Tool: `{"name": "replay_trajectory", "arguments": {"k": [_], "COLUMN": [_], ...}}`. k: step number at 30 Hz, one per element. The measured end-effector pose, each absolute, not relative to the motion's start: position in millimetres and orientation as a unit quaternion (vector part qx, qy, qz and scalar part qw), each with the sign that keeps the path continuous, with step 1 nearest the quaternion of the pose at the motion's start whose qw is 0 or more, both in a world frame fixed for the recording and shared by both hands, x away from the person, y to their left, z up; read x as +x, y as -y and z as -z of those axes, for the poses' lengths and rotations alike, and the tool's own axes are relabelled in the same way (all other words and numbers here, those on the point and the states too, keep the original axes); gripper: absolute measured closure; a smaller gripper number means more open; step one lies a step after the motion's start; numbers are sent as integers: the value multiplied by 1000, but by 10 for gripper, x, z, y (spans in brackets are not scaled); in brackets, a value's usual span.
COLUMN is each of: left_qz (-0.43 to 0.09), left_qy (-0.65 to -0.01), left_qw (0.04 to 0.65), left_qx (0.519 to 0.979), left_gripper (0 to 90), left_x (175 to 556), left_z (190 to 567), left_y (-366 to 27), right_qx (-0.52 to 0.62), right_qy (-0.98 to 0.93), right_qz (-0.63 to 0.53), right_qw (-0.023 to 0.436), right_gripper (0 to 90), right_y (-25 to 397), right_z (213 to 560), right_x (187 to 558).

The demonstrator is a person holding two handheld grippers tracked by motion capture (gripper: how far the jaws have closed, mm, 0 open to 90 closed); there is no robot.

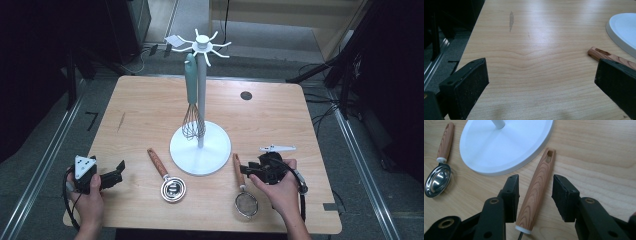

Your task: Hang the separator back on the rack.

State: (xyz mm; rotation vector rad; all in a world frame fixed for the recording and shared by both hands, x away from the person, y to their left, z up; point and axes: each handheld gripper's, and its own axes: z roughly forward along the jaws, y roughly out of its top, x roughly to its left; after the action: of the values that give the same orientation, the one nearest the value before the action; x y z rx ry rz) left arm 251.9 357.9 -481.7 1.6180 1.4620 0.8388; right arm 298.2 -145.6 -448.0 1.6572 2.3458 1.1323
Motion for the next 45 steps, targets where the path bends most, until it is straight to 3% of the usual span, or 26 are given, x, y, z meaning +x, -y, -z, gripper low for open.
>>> {"name": "replay_trajectory", "arguments": {"k": [8,25,45], "left_qz": [-330,-329,-328], "left_qy": [-576,-579,-579], "left_qw": [391,394,395], "left_qx": [637,634,633], "left_gripper": [0,0,0], "left_x": [2520,2522,2523], "left_z": [4817,4819,4819], "left_y": [-3582,-3582,-3586], "right_qx": [565,604,615], "right_qy": [-749,-733,-737], "right_qz": [-345,-304,-264], "right_qw": [-8,-74,-99], "right_gripper": [626,628,635], "right_y": [1441,1435,1350], "right_z": [4543,4667,4734], "right_x": [2964,2927,2925]}}
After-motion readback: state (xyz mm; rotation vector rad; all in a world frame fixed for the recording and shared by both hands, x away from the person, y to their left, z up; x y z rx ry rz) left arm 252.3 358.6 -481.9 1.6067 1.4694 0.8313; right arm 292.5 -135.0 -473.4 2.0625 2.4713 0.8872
